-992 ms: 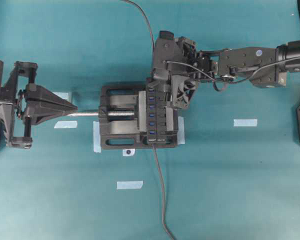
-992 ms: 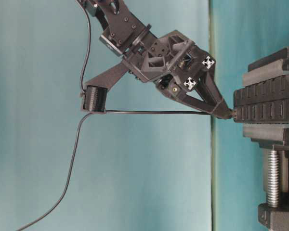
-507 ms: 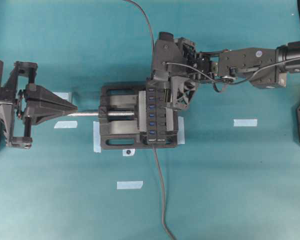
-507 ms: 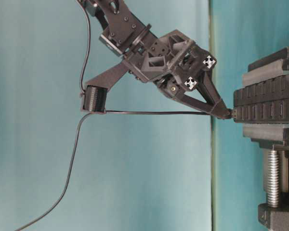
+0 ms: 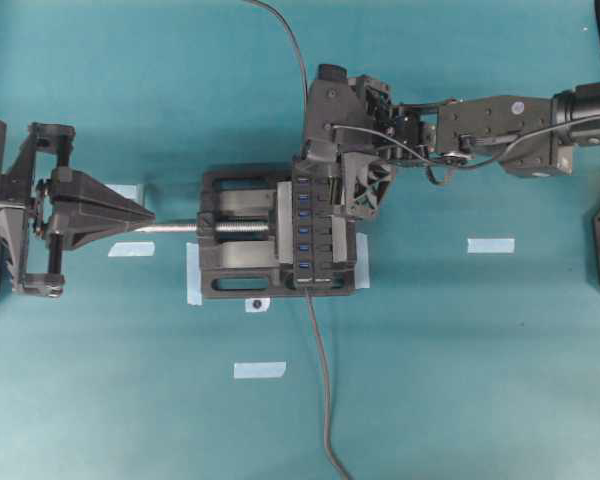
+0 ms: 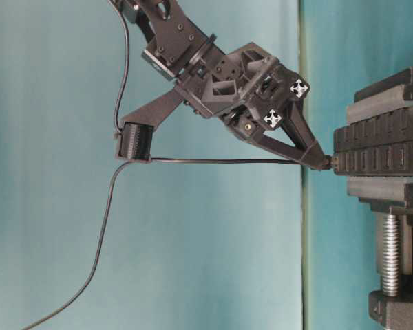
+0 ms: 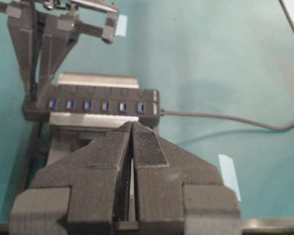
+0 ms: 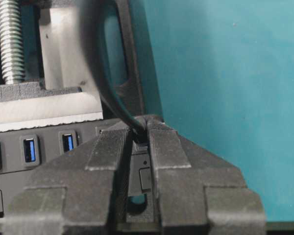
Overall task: Insert the USB into the center port of the fixed hub
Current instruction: 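Pull the USB plug out of the hub port with the right gripper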
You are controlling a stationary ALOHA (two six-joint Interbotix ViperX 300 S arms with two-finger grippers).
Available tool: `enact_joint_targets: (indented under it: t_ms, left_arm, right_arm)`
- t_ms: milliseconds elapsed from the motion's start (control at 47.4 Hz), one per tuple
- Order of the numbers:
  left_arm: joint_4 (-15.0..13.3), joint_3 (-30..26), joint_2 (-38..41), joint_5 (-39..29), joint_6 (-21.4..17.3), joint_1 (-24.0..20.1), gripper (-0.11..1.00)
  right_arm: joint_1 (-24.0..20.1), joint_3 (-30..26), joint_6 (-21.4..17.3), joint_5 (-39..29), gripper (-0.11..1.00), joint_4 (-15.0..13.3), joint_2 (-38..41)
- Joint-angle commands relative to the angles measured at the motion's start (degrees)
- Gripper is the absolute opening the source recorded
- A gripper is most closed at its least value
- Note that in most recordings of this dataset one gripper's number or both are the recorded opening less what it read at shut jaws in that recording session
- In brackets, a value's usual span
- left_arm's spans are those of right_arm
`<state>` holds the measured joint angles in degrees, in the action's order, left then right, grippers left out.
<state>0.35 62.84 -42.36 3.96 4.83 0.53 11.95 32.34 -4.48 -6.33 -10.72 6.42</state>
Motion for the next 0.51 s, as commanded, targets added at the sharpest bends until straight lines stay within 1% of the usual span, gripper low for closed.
enact_joint_targets:
  t_ms: [0,485]
  left_arm:
    - [0.1,-0.9,-0.1,0.3,0.1,0.0,0.00]
    - [0.2,-0.8,-0.1,0.3,0.1,0.1,0.00]
  right_arm:
    - [-0.5,-1.1,-0.5,-0.1,0.09,0.1,-0.9]
    - [-0.6,-1.3,-0.4,-0.4,0.09,0.1,-0.9]
